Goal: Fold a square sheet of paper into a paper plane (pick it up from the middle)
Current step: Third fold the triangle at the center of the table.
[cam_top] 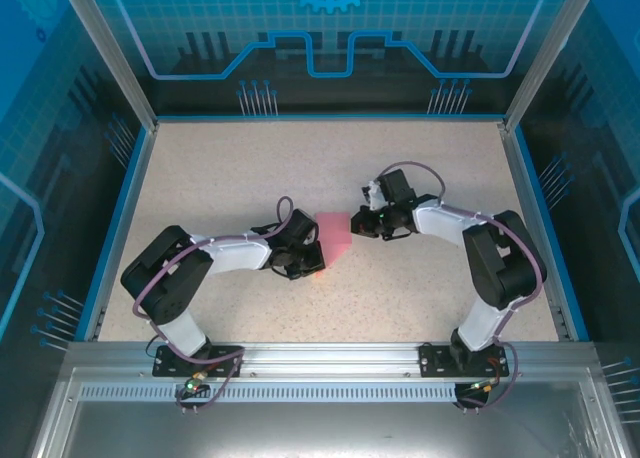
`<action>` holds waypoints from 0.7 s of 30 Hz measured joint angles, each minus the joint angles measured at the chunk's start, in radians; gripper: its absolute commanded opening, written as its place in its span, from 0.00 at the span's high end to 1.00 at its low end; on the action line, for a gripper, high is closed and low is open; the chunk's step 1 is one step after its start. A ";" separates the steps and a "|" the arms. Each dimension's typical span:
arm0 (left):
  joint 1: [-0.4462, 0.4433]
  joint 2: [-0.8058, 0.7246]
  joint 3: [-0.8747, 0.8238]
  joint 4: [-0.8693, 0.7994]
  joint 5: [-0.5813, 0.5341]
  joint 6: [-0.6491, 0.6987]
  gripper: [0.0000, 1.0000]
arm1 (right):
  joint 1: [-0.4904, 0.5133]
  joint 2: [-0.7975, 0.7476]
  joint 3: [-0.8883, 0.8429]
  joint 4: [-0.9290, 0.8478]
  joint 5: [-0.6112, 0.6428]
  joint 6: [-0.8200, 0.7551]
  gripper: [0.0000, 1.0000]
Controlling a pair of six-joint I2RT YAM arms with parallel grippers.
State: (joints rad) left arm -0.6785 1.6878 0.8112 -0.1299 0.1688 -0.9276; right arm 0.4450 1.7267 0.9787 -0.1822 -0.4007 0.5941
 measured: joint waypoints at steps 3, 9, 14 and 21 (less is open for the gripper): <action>0.000 0.000 0.006 -0.013 -0.006 0.012 1.00 | 0.082 0.029 0.002 0.017 -0.010 0.013 1.00; 0.000 0.000 0.007 -0.016 -0.008 0.019 1.00 | 0.158 0.142 0.005 0.031 -0.040 0.046 1.00; 0.000 0.000 0.007 -0.018 -0.003 0.045 1.00 | 0.150 0.172 0.023 0.029 -0.066 0.064 1.00; 0.001 -0.008 -0.003 -0.019 0.020 0.123 1.00 | 0.140 0.185 0.036 0.013 -0.085 0.091 1.00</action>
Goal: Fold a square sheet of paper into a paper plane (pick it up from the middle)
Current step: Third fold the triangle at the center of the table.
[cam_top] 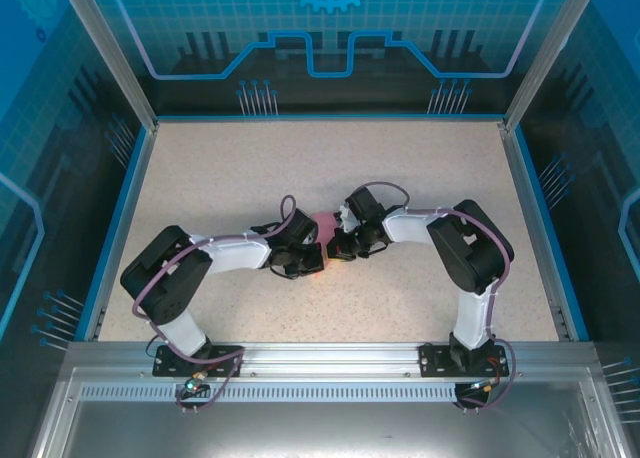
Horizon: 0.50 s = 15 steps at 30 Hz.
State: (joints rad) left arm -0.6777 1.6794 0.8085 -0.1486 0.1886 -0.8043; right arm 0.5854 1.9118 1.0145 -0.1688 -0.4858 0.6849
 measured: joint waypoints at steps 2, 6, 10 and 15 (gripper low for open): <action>0.000 -0.009 -0.010 -0.004 0.010 0.017 1.00 | -0.002 0.003 0.003 -0.003 -0.005 0.007 1.00; 0.000 -0.029 -0.024 -0.032 0.026 0.045 1.00 | -0.003 0.008 0.008 -0.006 -0.014 0.019 1.00; -0.001 -0.062 -0.032 -0.119 0.045 0.074 1.00 | -0.003 0.008 0.009 -0.007 -0.017 0.023 1.00; -0.002 -0.084 0.008 -0.217 0.032 0.101 1.00 | -0.003 0.007 0.020 -0.014 -0.011 0.028 0.97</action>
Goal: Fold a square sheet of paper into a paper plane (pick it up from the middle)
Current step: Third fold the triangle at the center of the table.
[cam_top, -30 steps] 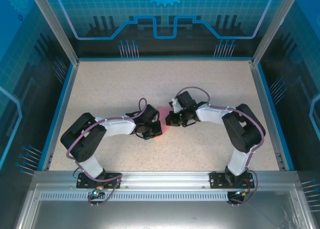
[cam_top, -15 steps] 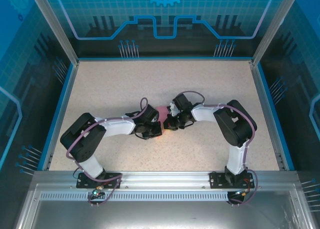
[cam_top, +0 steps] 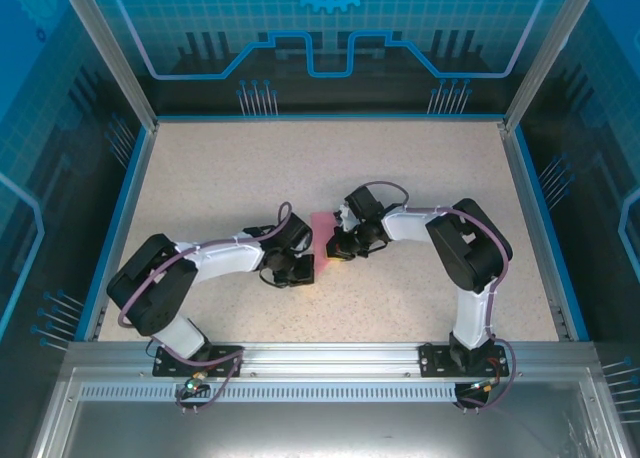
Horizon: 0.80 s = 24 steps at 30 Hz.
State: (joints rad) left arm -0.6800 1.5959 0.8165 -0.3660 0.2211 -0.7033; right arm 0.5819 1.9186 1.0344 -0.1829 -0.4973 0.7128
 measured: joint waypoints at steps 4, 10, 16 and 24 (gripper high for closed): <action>0.000 0.000 0.090 0.015 -0.047 -0.005 1.00 | -0.010 -0.037 -0.002 -0.002 0.031 0.019 0.84; 0.000 0.041 0.166 0.044 -0.147 -0.039 1.00 | -0.085 -0.165 -0.043 0.015 0.069 0.040 0.65; 0.000 0.137 0.201 0.049 -0.209 -0.058 1.00 | -0.146 -0.176 -0.068 0.004 0.087 0.038 0.61; 0.000 0.194 0.225 0.024 -0.269 -0.066 1.00 | -0.152 -0.152 -0.071 -0.002 0.069 0.036 0.65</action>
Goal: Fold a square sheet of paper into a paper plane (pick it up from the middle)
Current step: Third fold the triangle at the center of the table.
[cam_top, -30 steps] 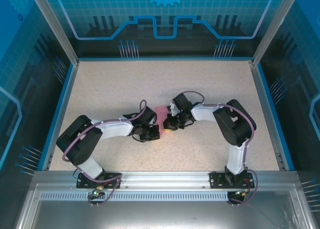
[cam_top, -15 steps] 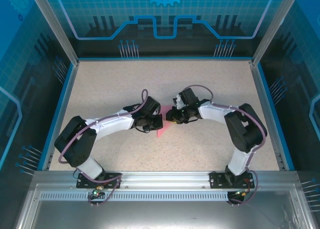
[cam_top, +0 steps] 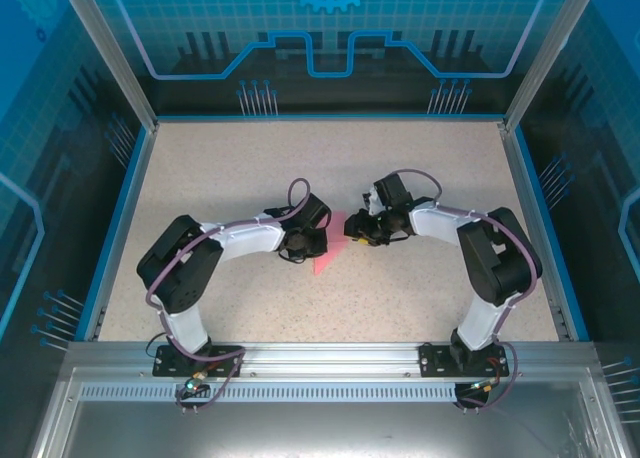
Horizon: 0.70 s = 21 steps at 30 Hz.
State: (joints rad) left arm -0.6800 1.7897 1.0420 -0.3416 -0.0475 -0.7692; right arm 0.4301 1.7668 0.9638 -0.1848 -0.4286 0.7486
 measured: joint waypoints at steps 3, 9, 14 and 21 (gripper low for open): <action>0.000 0.012 0.001 -0.012 -0.016 -0.012 1.00 | 0.000 0.021 0.000 -0.001 -0.011 0.000 0.65; 0.000 0.022 0.008 -0.018 -0.020 -0.019 1.00 | 0.002 0.056 0.006 -0.006 -0.025 0.000 0.66; 0.000 0.023 0.010 -0.021 -0.021 -0.026 1.00 | 0.008 0.072 0.018 -0.009 -0.028 0.000 0.69; 0.000 0.023 0.010 -0.021 -0.021 -0.042 1.00 | 0.025 0.097 0.047 -0.004 -0.060 0.000 0.73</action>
State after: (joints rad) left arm -0.6800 1.8130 1.0523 -0.3622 -0.0681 -0.8116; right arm 0.4553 1.8641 1.0103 -0.1886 -0.4885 0.7486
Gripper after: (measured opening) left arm 0.046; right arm 0.276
